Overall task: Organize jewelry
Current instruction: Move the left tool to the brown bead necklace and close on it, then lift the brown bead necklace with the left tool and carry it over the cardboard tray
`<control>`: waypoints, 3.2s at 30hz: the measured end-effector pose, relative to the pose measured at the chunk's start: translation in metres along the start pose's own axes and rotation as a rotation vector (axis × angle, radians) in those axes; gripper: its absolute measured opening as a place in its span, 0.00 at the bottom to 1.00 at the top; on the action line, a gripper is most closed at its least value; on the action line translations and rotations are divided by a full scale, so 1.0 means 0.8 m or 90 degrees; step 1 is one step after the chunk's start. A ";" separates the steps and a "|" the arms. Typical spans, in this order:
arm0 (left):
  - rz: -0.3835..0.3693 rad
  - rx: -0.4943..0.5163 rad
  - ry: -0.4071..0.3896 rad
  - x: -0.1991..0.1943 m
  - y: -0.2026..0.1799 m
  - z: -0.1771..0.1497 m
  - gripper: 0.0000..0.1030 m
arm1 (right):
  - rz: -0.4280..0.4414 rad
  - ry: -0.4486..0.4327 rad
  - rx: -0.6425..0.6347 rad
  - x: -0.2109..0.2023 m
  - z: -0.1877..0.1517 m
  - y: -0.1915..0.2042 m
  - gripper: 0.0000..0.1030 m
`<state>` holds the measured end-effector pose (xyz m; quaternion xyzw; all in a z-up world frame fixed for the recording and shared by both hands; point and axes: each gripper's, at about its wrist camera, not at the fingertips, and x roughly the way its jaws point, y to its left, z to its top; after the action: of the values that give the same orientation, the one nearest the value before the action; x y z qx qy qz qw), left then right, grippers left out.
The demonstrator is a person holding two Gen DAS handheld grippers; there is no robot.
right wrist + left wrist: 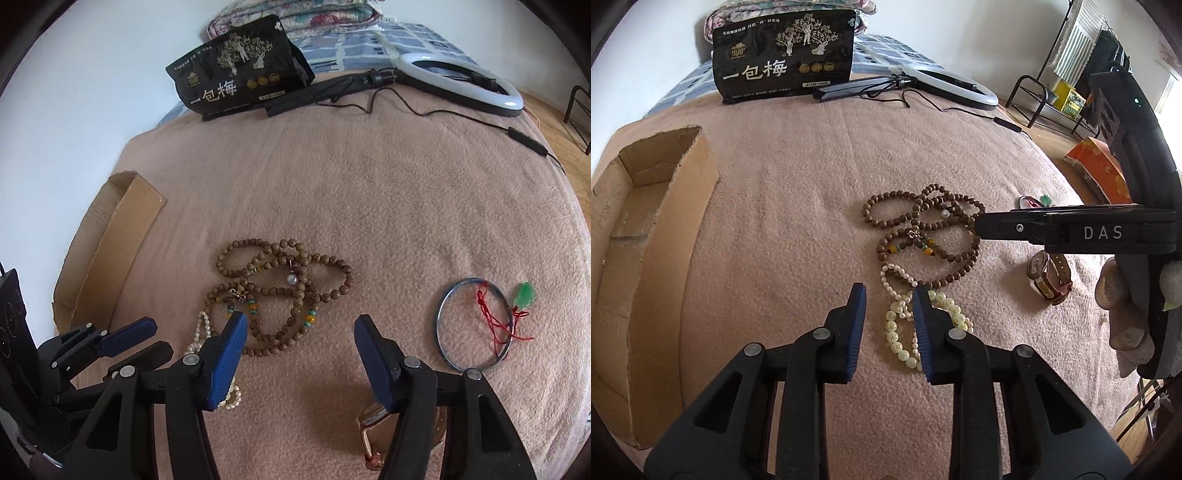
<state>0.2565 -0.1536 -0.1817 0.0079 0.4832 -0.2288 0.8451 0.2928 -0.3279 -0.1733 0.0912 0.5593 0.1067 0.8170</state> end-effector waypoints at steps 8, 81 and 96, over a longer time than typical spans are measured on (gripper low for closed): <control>0.004 -0.006 0.024 0.027 0.009 0.003 0.19 | -0.008 0.047 0.022 0.032 0.008 -0.003 0.51; -0.039 -0.009 -0.223 -0.223 0.000 0.018 0.01 | -0.052 -0.164 -0.123 -0.173 -0.004 0.136 0.04; -0.005 -0.019 -0.288 -0.304 0.035 0.016 0.01 | -0.020 -0.209 -0.178 -0.219 0.001 0.212 0.04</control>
<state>0.1738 -0.0393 0.0183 -0.0581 0.2848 -0.2209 0.9310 0.2197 -0.2137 0.0291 -0.0159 0.3999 0.1542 0.9033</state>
